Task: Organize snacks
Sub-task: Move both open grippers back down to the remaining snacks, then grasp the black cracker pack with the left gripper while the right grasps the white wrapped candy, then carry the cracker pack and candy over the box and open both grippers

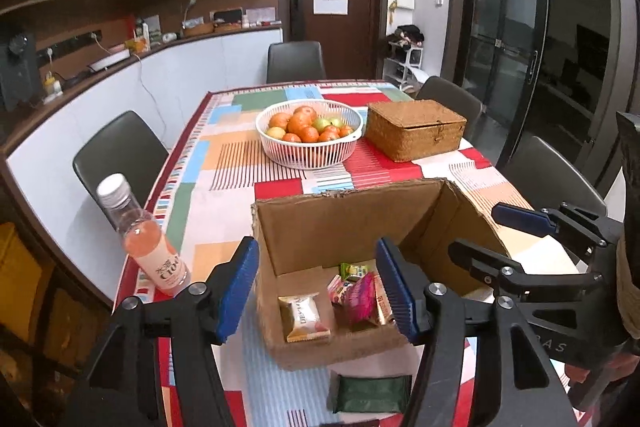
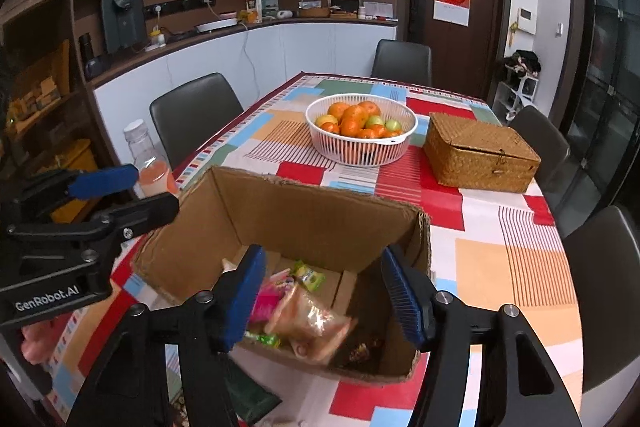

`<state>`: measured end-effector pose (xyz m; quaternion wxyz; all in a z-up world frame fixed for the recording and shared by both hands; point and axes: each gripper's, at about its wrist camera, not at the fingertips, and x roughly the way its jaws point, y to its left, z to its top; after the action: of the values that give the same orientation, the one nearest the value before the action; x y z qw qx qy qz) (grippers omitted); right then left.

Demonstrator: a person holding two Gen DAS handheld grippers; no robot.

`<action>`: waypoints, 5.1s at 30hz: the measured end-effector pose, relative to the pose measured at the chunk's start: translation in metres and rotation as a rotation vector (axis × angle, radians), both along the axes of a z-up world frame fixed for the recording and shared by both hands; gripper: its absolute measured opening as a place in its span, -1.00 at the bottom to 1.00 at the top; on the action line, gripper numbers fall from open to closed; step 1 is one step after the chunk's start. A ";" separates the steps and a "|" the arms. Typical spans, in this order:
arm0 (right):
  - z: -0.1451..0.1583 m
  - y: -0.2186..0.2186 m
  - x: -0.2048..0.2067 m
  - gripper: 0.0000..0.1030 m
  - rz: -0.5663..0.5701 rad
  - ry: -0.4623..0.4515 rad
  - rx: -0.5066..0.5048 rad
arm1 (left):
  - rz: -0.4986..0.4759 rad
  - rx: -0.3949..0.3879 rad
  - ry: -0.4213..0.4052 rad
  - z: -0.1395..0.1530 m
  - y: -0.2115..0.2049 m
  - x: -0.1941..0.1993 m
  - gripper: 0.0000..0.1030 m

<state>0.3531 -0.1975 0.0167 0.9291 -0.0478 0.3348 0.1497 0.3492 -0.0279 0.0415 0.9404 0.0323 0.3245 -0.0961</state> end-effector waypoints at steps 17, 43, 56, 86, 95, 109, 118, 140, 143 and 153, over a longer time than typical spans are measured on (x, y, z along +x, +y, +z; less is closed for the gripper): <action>-0.014 0.002 -0.085 0.18 0.014 -0.027 0.029 | 0.012 0.021 0.019 -0.031 0.007 -0.096 0.29; -0.124 -0.007 -0.111 0.18 -0.010 0.260 -0.011 | -0.013 0.022 0.346 -0.153 0.002 -0.125 0.29; -0.151 -0.009 -0.090 -0.10 -0.027 0.345 0.040 | -0.016 0.023 0.403 -0.179 -0.001 -0.109 0.27; -0.168 0.004 -0.063 -0.50 -0.017 0.339 0.028 | -0.030 -0.009 0.420 -0.188 -0.011 -0.096 -0.07; -0.162 -0.005 -0.073 -0.54 -0.016 0.331 0.045 | -0.033 -0.027 0.370 -0.168 -0.011 -0.101 -0.07; -0.153 -0.013 -0.082 -0.69 -0.019 0.318 0.057 | -0.036 -0.046 0.314 -0.149 -0.009 -0.107 -0.07; -0.148 -0.009 -0.084 -0.70 -0.020 0.286 0.052 | -0.034 -0.054 0.301 -0.145 -0.008 -0.109 -0.07; -0.058 -0.014 -0.106 -0.70 -0.007 0.062 0.130 | -0.054 -0.102 0.088 -0.065 -0.009 -0.104 -0.07; -0.045 -0.012 -0.106 -0.70 -0.004 0.023 0.136 | -0.055 -0.103 0.050 -0.052 -0.009 -0.101 -0.07; -0.002 -0.012 -0.094 -0.70 -0.001 -0.099 0.137 | -0.048 -0.108 -0.046 -0.013 -0.009 -0.079 -0.07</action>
<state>0.2594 -0.2096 0.0144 0.9456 0.0085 0.2777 0.1693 0.2702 -0.0373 0.0284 0.9454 -0.0085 0.2963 -0.1354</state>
